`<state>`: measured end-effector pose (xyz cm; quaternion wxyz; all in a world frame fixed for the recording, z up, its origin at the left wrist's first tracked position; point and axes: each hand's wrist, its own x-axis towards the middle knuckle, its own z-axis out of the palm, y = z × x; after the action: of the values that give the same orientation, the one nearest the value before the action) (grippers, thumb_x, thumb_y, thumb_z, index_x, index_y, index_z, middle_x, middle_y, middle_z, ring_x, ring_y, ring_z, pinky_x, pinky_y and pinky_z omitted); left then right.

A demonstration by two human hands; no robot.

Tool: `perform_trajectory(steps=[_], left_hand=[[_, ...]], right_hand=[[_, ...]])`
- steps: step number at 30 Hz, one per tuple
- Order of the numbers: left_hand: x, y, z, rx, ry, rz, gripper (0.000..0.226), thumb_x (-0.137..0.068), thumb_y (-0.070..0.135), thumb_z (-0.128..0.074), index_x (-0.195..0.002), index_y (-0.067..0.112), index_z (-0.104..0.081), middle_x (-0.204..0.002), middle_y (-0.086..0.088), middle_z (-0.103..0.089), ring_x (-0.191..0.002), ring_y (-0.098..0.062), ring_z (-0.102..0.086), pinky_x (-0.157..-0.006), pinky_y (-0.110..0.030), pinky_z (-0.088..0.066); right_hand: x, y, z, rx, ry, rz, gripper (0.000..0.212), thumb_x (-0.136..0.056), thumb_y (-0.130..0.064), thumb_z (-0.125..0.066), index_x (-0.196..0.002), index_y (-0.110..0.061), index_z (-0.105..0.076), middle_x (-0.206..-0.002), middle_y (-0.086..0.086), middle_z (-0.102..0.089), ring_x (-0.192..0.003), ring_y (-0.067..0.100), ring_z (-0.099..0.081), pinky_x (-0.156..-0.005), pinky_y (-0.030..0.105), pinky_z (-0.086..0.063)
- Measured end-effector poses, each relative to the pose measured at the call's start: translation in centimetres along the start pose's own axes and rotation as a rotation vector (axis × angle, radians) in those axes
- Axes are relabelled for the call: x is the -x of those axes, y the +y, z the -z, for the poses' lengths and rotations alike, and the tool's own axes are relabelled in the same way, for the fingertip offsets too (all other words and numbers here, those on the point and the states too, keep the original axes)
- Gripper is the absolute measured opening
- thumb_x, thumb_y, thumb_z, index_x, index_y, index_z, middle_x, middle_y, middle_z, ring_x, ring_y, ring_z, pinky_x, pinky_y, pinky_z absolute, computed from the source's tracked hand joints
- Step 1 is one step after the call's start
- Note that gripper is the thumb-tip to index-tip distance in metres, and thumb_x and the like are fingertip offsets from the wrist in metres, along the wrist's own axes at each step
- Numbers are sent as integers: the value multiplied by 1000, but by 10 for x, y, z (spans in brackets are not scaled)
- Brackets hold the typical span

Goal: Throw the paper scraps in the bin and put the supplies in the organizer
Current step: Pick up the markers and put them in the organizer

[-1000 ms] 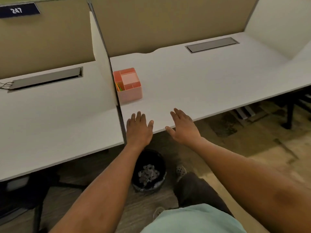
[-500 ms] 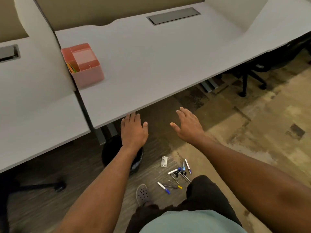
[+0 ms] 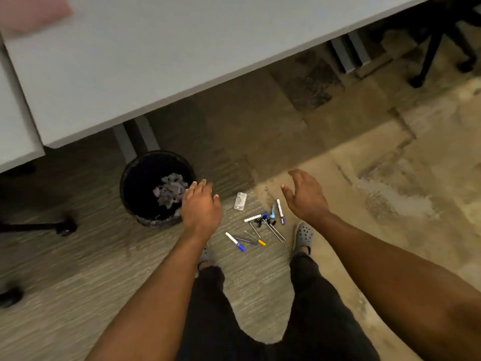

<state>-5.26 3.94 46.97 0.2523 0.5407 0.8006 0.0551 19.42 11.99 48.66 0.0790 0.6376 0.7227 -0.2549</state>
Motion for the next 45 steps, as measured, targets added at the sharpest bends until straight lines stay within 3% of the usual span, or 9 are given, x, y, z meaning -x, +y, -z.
perform_trajectory(steps=[5,9,16,19,25,30,37,41,45], left_hand=[[-4,14,-109,55,-159,91,44,-86,21,-49,-124,1,-58,-127,-22,-60,-120,-37,-52,-106,-43,-39],[-14,3,-198,33,-277,114,47,-88,24,-50,-130,5,-55,-138,-16,-54,-130,-31,-46,-114,-37,-30],[-36,-45,-346,54,-355,195,43,-87,23,-50,-126,8,-59,-129,-15,-60,-121,-36,-50,-104,-39,-40],[-55,-62,-408,33,-366,140,34,-86,14,-57,-118,8,-64,-119,-16,-63,-111,-37,-54,-96,-42,-46],[-109,-78,-505,-92,-352,-23,22,-83,10,-56,-103,9,-66,-103,-16,-63,-96,-38,-57,-81,-44,-49],[-135,-71,-556,-122,-356,-237,27,-81,4,-59,-107,11,-66,-106,-14,-63,-100,-36,-56,-81,-43,-46],[-140,-58,-579,-311,-377,-322,46,-78,-6,-57,-122,7,-53,-122,-16,-56,-110,-34,-51,-88,-45,-45],[-138,-68,-576,-186,-366,-209,48,-80,-7,-56,-126,6,-51,-125,-18,-51,-109,-35,-52,-87,-44,-46],[-125,-86,-557,188,-262,10,28,-78,-3,-58,-106,2,-58,-119,-21,-47,-90,-33,-55,-73,-32,-43]], right_hand=[[-28,72,-60,-28,-99,-18,44,-97,-35,-47,-133,-10,-49,-134,12,-54,-125,30,-48,-104,40,-39],[-58,116,-133,-65,-193,-71,39,-97,-33,-49,-128,-11,-55,-130,11,-58,-119,29,-52,-97,38,-44],[-111,181,-281,-139,-349,-274,24,-93,-23,-52,-110,-12,-65,-107,13,-70,-98,35,-64,-82,36,-49],[-133,210,-335,-56,-384,-367,27,-95,-19,-43,-109,-8,-63,-106,15,-69,-99,36,-63,-82,36,-48],[-172,262,-423,78,-360,-199,22,-96,-17,-43,-101,-5,-61,-97,19,-67,-83,32,-61,-64,27,-36],[-180,273,-462,78,-273,-96,21,-96,-23,-47,-104,-7,-60,-99,16,-63,-85,29,-60,-64,25,-33],[-191,282,-485,-43,-140,-262,24,-93,-19,-52,-112,-5,-47,-109,18,-58,-97,33,-58,-70,28,-31],[-191,286,-481,-158,-127,-286,26,-92,-17,-52,-115,-9,-43,-100,15,-63,-82,32,-58,-64,26,-30],[-178,274,-467,-220,-56,-217,43,-87,-15,-50,-129,-14,-41,-91,15,-65,-72,29,-58,-61,22,-32]])
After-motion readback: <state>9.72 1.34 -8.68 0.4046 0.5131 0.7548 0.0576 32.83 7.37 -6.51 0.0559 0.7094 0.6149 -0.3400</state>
